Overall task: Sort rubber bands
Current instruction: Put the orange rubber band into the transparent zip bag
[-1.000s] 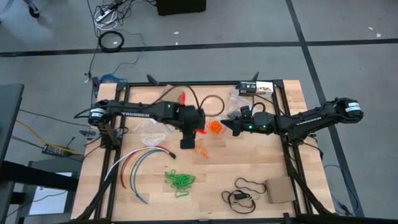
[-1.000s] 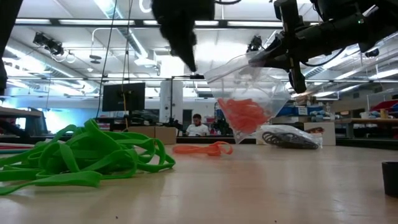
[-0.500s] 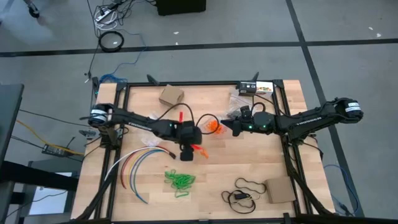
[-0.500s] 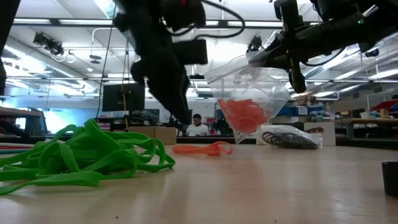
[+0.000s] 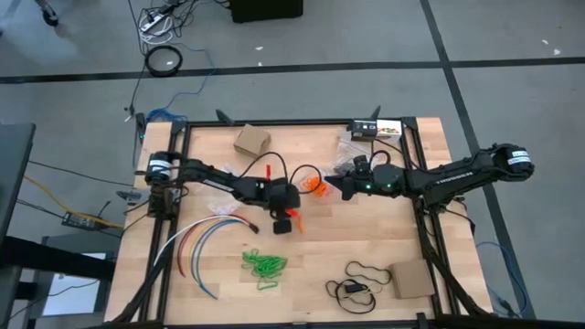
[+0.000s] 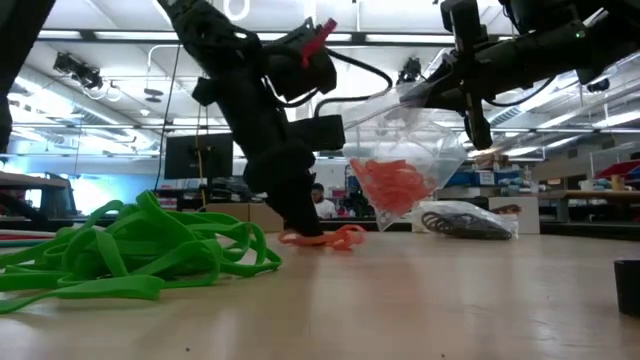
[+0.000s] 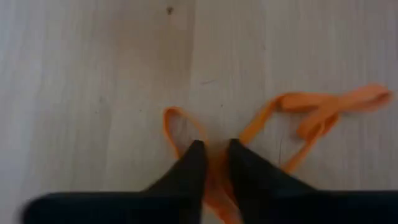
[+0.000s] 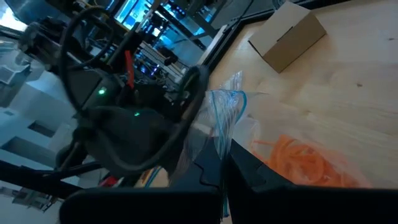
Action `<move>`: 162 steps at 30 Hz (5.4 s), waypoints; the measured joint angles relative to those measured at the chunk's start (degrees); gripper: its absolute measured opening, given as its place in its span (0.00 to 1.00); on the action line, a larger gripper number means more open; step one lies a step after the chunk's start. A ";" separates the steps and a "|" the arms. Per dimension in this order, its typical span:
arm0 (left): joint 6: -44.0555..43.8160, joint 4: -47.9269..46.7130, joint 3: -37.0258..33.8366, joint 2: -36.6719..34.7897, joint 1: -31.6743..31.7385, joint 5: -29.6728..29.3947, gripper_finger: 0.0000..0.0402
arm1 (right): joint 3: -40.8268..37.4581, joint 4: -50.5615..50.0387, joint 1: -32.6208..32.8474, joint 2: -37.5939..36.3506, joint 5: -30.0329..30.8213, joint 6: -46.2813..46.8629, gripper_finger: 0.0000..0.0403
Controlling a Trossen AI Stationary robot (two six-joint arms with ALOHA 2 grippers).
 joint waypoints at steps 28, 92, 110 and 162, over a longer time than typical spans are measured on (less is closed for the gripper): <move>5.22 -10.69 16.13 -17.16 -1.33 8.81 0.00 | 0.00 -0.08 0.11 0.00 0.00 0.02 0.01; 20.75 -25.44 33.24 -4.25 0.95 -10.22 0.46 | 0.00 1.68 0.19 0.00 0.02 -2.28 0.01; 7.76 -29.94 38.75 -4.44 6.50 9.05 0.46 | 0.00 2.04 0.17 0.00 0.02 -2.14 0.01; 18.91 -53.01 37.68 -11.57 -4.65 7.21 0.40 | 0.00 2.69 0.50 0.00 -0.57 -2.54 0.01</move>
